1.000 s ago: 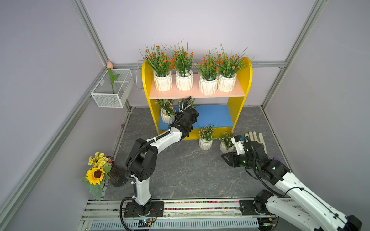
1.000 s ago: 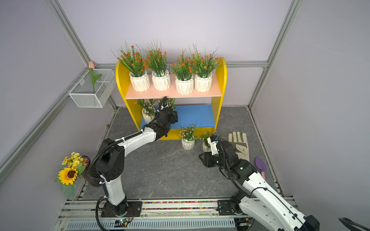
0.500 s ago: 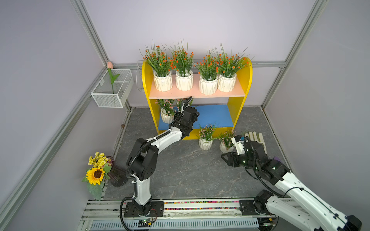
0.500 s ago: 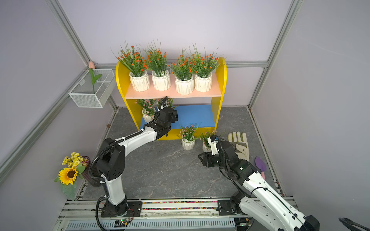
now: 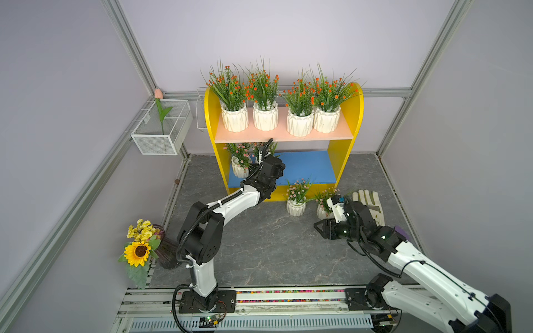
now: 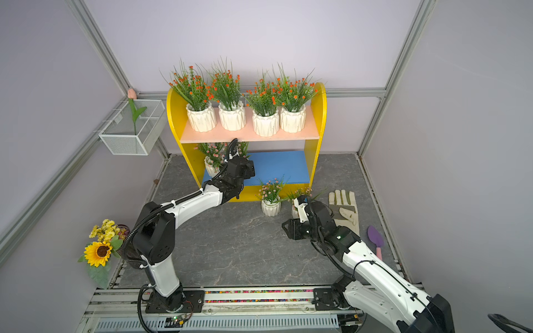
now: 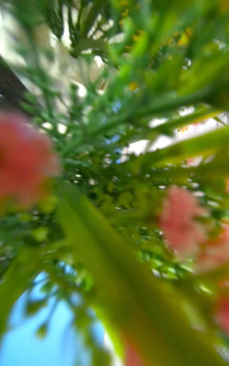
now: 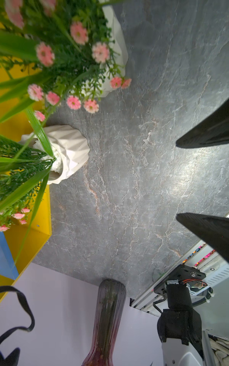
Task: Place the baby's breath potted plants on the rack by color
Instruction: Place the baby's breath potted plant on the rack.
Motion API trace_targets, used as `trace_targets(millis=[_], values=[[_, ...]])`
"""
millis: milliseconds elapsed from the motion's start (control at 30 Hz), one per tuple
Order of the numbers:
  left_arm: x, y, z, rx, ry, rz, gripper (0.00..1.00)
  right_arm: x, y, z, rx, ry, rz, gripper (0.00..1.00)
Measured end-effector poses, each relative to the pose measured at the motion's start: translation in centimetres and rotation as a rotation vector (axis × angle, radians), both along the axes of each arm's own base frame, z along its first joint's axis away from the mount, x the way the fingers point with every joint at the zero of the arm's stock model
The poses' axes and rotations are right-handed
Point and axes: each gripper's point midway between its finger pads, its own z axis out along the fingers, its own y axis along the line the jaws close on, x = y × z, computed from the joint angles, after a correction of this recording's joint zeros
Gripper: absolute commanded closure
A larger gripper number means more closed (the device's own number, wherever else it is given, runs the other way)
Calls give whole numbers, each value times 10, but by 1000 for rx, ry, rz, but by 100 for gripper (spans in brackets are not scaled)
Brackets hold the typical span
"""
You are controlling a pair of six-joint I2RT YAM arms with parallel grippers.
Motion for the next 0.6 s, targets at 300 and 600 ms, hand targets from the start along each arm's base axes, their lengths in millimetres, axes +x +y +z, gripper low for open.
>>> trace_targets(millis=[300, 600], values=[[-9, 0, 2, -24, 12, -38, 0, 17, 12, -24, -23, 29, 0, 45], [-17, 1, 0, -31, 40, -53, 0, 38, 11, -38, -51, 22, -49, 42]])
